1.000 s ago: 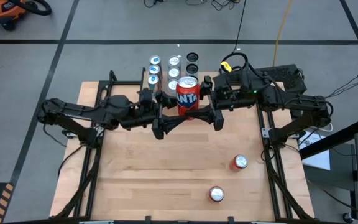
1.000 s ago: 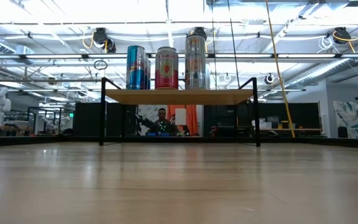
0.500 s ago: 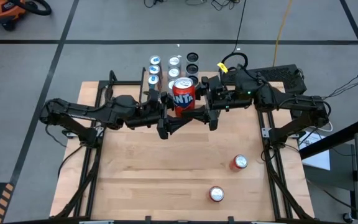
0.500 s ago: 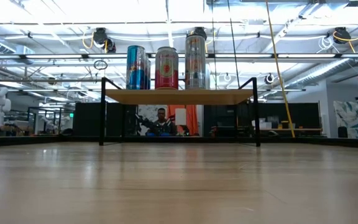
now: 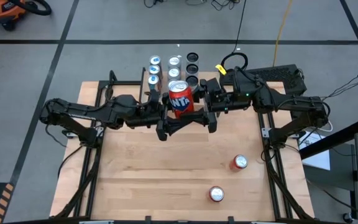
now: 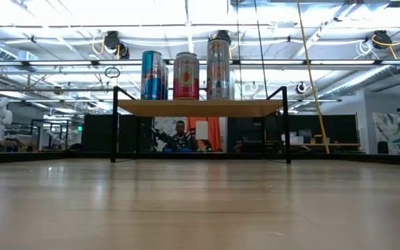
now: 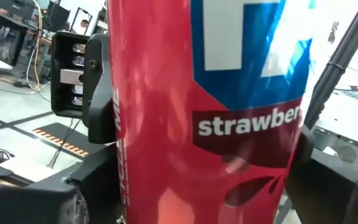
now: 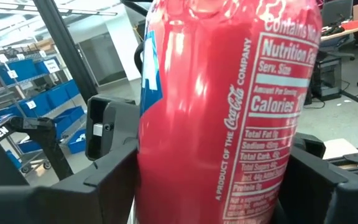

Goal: Place canned beverage on shelf
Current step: Put the top left red soda can on the shelf

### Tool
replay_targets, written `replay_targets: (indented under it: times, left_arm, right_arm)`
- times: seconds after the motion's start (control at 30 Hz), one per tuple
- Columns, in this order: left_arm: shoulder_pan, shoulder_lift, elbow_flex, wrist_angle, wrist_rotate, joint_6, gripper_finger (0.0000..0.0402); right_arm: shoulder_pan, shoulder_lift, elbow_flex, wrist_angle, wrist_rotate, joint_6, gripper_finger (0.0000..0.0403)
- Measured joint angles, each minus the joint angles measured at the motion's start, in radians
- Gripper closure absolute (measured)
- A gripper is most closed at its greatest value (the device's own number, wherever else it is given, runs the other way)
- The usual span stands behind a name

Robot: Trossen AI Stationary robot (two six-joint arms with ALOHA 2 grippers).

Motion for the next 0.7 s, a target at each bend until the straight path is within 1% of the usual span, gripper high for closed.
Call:
replay_targets:
  times: [0.13, 0.27, 0.47, 0.7]
  left_arm:
    - [0.0, 0.0, 0.0, 0.001, 0.013, -0.007, 0.0021]
    - [0.0, -0.005, 0.0, -0.01, 0.044, -0.052, 0.0007]
    - [0.0, -0.008, 0.0, -0.039, 0.082, -0.053, 0.0004]
    - [-0.001, -0.008, 0.0, -0.061, 0.087, -0.079, 0.0004]
  right_arm:
    - [0.0, 0.0, 0.0, -0.001, -0.002, 0.001, 0.0112]
    - [0.0, 0.0, 0.0, -0.004, -0.006, 0.015, 0.0112]
    - [0.0, 0.0, 0.0, -0.007, -0.009, 0.028, 0.0112]
    - [0.0, 0.0, 0.0, -0.001, -0.022, 0.042, 0.0112]
